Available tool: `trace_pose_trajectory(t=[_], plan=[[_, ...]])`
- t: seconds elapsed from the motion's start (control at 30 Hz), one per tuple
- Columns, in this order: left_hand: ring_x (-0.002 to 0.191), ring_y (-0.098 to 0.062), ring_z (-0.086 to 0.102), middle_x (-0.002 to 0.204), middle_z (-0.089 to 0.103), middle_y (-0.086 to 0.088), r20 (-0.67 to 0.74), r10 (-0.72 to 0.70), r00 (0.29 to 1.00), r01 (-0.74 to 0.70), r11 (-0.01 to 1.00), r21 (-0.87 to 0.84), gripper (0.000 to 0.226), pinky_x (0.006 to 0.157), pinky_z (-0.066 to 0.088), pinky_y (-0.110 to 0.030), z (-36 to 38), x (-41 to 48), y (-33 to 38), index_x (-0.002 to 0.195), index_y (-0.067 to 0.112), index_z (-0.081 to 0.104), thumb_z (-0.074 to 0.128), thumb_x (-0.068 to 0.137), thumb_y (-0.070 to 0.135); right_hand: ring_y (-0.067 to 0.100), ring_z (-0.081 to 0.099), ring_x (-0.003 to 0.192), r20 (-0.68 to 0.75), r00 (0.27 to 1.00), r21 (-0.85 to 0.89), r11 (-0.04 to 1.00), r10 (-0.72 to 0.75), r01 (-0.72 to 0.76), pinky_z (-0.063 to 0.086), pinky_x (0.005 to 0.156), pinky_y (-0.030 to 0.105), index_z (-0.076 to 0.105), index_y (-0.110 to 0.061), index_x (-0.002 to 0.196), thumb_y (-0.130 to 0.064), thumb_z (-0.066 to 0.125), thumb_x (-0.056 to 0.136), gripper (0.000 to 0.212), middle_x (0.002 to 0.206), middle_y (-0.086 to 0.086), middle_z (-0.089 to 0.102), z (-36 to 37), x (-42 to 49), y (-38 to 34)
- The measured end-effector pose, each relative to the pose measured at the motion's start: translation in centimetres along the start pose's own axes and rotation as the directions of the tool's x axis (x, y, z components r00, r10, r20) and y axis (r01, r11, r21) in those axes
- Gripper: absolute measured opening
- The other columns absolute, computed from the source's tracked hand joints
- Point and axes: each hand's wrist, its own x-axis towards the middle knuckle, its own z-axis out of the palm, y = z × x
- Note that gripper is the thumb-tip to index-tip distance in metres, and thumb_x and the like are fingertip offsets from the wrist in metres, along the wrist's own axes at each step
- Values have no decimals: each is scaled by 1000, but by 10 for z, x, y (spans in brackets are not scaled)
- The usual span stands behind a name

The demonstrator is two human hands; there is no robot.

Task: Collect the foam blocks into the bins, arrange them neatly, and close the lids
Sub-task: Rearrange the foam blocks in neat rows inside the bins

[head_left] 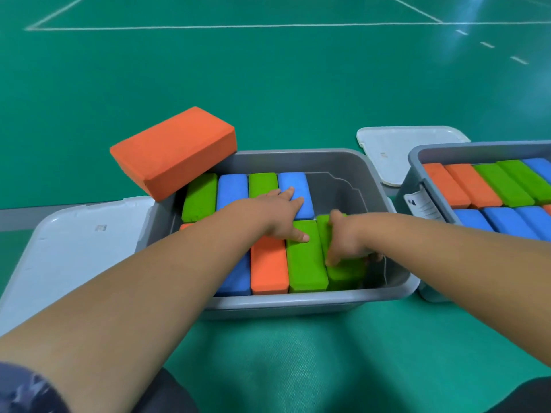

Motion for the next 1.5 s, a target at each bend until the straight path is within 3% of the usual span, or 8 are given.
trace_pose_trajectory(t=[0.1, 0.2, 0.4, 0.67, 0.83, 1.1, 1.27, 1.5], plan=[[160, -36, 8, 175, 0, -8, -14, 32, 999, -31, 997, 67, 106, 127, 20, -53, -6, -7, -5, 167, 25, 13, 52, 87, 83, 37, 52, 130, 64, 998, -221, 975, 20, -5, 44, 95, 38, 16, -8, 163, -52, 55, 102, 85, 155, 17, 43, 0, -12, -13], [152, -38, 29, 168, 25, -13, -28, 49, 998, -46, 995, 85, 93, 120, 33, -53, -12, -10, -9, 157, 18, 38, 51, 89, 81, 30, 52, 99, 51, 997, -261, 963, -58, 69, 42, 80, 33, 58, -9, 130, -40, 38, 110, 42, 104, 10, 57, -10, -9, -26], [128, -33, 52, 137, 56, -9, -230, 40, 972, -15, 994, 108, 55, 101, 49, -50, -24, -27, -26, 127, 15, 64, 62, 93, 58, 29, 55, 97, -128, 992, -46, 999, -7, 1, 46, 86, 34, 62, -11, 127, -32, 41, 107, 35, 111, 10, 57, -26, 7, -28], [140, -36, 39, 158, 37, -16, -650, -287, 704, 415, 908, 48, 70, 107, 41, -46, -35, -72, -101, 144, 9, 42, 71, 81, 23, 35, 49, 122, -480, 877, 355, 918, 16, 177, 35, 84, 36, 57, -1, 117, -23, 40, 106, 30, 115, 18, 48, -52, 13, -54], [156, -38, 17, 171, 11, -20, -520, -541, 660, 592, 801, -82, 120, 125, 22, -51, -11, -87, -146, 163, 6, 8, 81, 77, 47, 35, 54, 105, -544, 837, 398, 859, -60, 321, 42, 83, 39, 59, -5, 114, -25, 44, 103, 27, 114, 15, 44, -53, 14, -82], [156, -36, 18, 172, 13, -9, -464, -578, 672, 608, 787, -100, 97, 107, 31, -78, 0, -95, -148, 161, 10, 13, 72, 85, 16, 27, 51, 59, -656, 753, 456, 766, -54, 453, 44, 57, 32, 54, -10, 83, -29, 55, 92, 21, 108, 12, 48, -57, 34, -109], [154, -35, 20, 171, 17, -8, -457, -565, 687, 531, 819, -215, 103, 99, 46, -73, -11, -97, -143, 160, 9, 16, 77, 80, 31, 22, 57, 100, -718, 696, 499, 684, -17, 532, 44, 86, 33, 49, -8, 144, -42, 57, 98, 58, 141, 11, 52, -61, 40, -95], [156, -29, 21, 172, 16, -4, -570, -364, 737, 347, 927, -144, 104, 101, 48, -65, -30, -84, -98, 162, 11, 13, 73, 79, 35, 26, 58, 117, -705, 691, 646, 548, 159, 532, 36, 88, 30, 46, -7, 149, -61, 51, 100, 73, 140, 10, 58, -71, 47, -57]])
